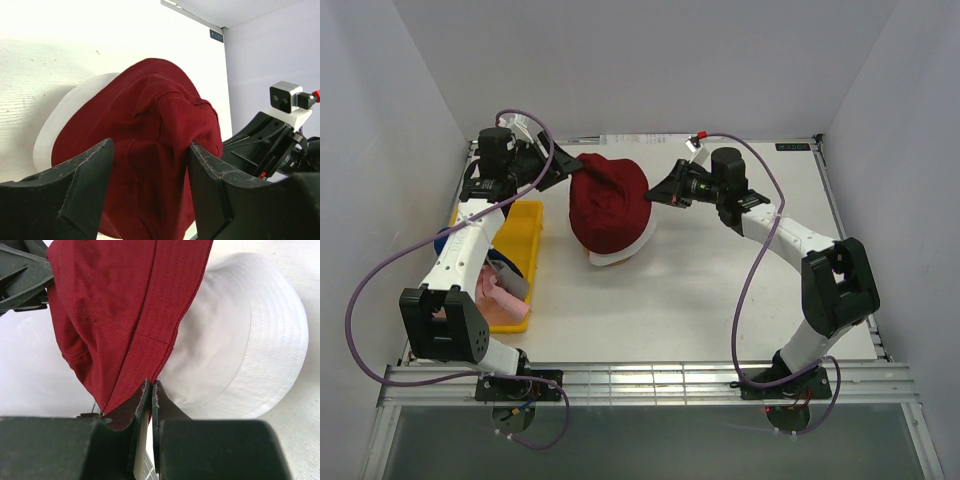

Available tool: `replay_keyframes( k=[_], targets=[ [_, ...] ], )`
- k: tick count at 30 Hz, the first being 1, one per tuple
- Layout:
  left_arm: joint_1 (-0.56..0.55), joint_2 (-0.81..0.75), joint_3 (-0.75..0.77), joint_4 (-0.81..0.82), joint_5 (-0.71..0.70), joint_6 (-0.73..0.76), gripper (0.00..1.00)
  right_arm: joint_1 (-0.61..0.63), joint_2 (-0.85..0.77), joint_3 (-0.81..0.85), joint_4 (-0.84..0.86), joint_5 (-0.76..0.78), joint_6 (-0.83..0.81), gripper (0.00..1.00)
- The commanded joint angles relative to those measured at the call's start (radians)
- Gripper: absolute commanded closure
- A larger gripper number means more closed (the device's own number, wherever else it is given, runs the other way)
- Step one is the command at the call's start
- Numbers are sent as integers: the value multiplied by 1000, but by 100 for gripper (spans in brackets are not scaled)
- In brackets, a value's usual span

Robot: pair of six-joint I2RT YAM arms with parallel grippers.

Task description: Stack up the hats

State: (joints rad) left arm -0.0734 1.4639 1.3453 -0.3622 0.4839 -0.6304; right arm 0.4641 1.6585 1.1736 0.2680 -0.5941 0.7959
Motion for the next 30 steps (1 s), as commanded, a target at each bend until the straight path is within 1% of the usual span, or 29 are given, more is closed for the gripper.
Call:
replay_keyframes(
  k=[1,5,7,10,12,21,26,30],
  targets=[
    [14,-40,-8,-37,-74,-12,31,-5,10,4,8,-21,-33,92],
    [23,-46,-46,-53,-119,-34,32,-7,18,0,-1,-19,-38,92],
    [33,-53,-75,-43,-116,-44,32,-7,27,1,-13,-16,-41,92],
    [43,-69,-101,-12,-94,-46,30,-7,34,1,-26,-18,-50,92],
    [43,-91,-109,14,-81,-46,27,-5,38,1,-29,-15,-53,92],
    [49,-117,-66,63,-8,-34,22,-10,58,12,-59,-6,-63,92],
    [50,-134,-66,74,-5,-34,21,-16,75,21,-92,2,-66,92],
    [57,-143,-80,55,-48,-38,21,-19,81,21,-105,4,-67,92]
  ],
)
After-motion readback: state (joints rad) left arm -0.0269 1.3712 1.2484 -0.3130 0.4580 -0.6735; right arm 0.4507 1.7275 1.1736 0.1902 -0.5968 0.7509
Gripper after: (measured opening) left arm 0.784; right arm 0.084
